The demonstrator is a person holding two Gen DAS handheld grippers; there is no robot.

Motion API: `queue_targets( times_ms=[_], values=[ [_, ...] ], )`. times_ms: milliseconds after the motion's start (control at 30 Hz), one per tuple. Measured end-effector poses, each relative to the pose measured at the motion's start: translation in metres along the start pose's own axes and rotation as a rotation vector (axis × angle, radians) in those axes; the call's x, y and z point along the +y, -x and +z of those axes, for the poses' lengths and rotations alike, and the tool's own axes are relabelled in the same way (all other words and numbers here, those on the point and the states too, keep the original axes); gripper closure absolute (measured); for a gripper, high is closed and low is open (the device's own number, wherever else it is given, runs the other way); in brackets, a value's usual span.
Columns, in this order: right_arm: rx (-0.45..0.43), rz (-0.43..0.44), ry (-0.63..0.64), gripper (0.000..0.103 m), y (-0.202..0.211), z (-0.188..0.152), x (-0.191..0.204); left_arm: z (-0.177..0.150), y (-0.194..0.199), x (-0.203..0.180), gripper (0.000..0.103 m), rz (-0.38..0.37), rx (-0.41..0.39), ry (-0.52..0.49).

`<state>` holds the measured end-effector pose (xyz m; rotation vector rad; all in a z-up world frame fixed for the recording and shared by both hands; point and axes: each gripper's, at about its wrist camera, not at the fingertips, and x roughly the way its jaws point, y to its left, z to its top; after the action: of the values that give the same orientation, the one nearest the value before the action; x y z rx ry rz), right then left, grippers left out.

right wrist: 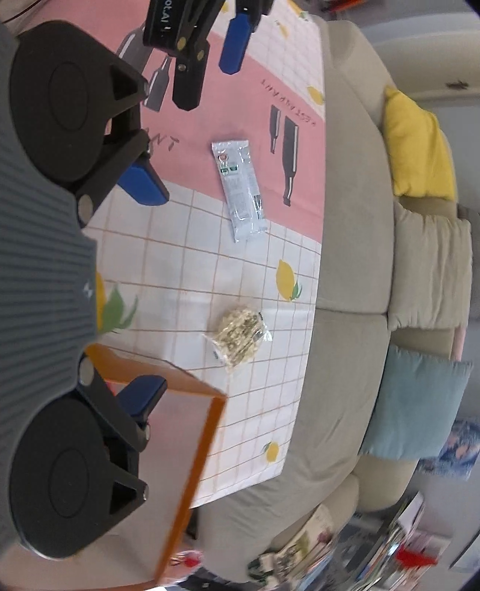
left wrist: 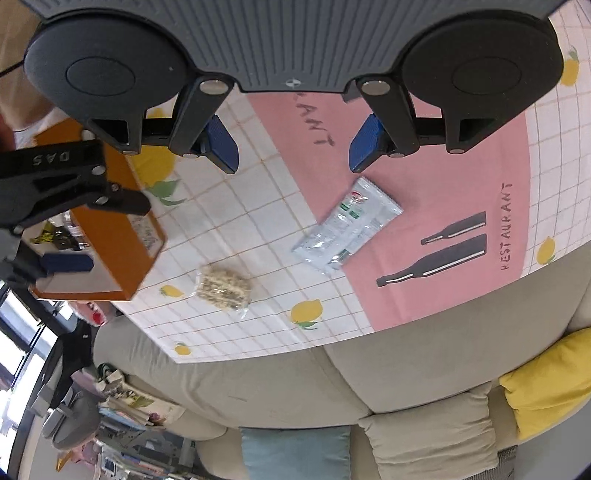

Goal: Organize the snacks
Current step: 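Withdraw both tools from the box toward the remaining two packets, then grasp the white-green bar packet with the left tool while the right tool grasps the rice-cracker bag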

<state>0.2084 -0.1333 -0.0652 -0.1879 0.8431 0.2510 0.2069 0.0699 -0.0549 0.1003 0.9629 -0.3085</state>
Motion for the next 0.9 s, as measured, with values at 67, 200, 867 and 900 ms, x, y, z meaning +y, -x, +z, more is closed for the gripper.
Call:
queue_targets(
  times_ms=[67,200,867,900],
  values=[
    [0.009,0.005,0.048,0.009,-0.010,0.009,0.000,0.004,-0.008,0.004,0.023,0.005,0.002,-0.011],
    [0.042,0.016,0.099,0.009,-0.032,0.030,-0.005,0.013,-0.025,0.014,0.023,-0.011,0.000,-0.028],
    [0.401,0.064,0.126,0.012,-0.169,0.106,-0.052,0.061,-0.124,0.043,0.023,-0.015,0.117,-0.245],
    [0.410,0.064,0.146,0.010,-0.175,0.109,-0.052,0.063,-0.129,0.043,0.023,-0.023,0.133,-0.255]
  ],
)
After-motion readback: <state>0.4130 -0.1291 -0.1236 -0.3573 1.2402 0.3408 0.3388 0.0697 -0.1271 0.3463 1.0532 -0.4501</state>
